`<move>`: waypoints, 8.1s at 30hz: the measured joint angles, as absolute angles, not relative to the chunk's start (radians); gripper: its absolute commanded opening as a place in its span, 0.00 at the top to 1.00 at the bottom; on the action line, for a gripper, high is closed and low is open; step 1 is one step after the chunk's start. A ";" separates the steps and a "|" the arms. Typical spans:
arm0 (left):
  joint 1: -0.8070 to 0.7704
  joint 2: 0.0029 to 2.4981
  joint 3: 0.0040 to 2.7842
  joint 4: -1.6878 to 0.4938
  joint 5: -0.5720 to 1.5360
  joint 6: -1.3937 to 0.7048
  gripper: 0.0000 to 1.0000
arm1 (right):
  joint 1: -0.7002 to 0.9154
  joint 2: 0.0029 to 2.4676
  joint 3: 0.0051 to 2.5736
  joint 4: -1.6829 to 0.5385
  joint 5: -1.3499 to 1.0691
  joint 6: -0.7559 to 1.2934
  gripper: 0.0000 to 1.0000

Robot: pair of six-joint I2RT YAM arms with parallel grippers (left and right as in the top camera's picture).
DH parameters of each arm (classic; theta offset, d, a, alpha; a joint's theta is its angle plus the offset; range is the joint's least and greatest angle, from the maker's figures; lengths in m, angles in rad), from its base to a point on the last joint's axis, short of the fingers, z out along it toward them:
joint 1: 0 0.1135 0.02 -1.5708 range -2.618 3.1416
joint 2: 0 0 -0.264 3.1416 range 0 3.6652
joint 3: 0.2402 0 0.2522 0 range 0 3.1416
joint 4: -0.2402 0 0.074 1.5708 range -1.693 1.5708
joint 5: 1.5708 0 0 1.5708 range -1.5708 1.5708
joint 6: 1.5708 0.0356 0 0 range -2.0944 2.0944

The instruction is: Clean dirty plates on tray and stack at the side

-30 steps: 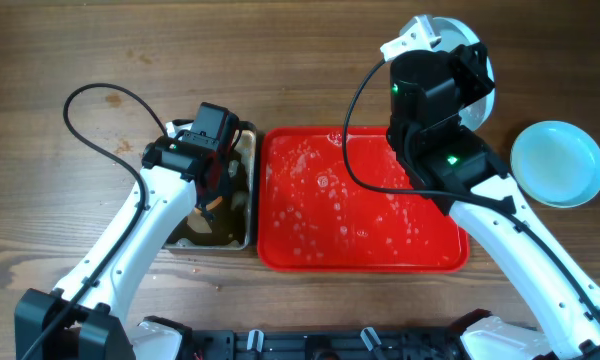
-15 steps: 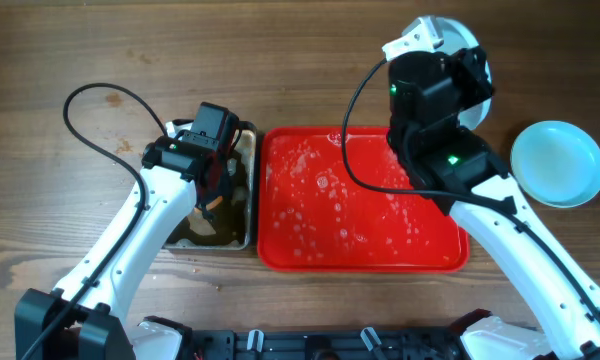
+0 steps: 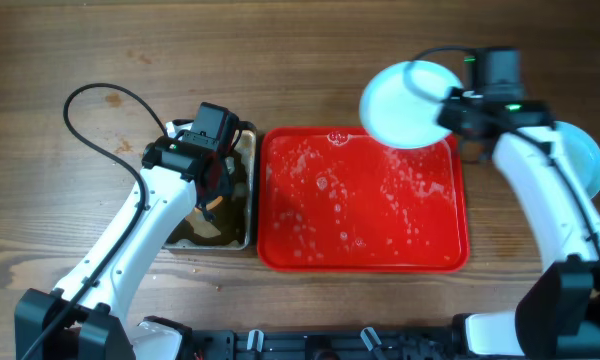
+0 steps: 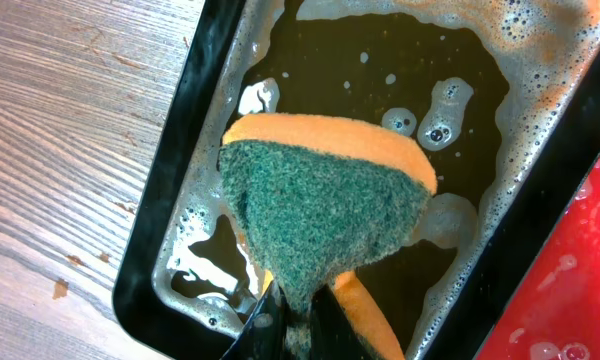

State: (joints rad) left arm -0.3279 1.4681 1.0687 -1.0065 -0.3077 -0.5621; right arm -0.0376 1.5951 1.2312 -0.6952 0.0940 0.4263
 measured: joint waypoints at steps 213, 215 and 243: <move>-0.524 0.307 1.211 -1.310 -0.347 -0.266 0.00 | 0.083 0.029 0.388 -0.096 -0.345 0.088 0.00; -0.524 0.307 1.211 -1.309 -0.347 -0.266 0.00 | 0.083 0.026 0.374 -0.088 -0.331 0.090 0.00; -0.524 0.307 1.211 -1.310 -0.347 -0.266 0.00 | 0.083 0.015 0.006 -0.002 -0.052 0.146 0.00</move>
State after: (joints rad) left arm -0.5240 0.3073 1.2110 -1.3098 -0.3470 -0.2665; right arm 0.0830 0.0154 0.0063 -0.0025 -0.0521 0.1459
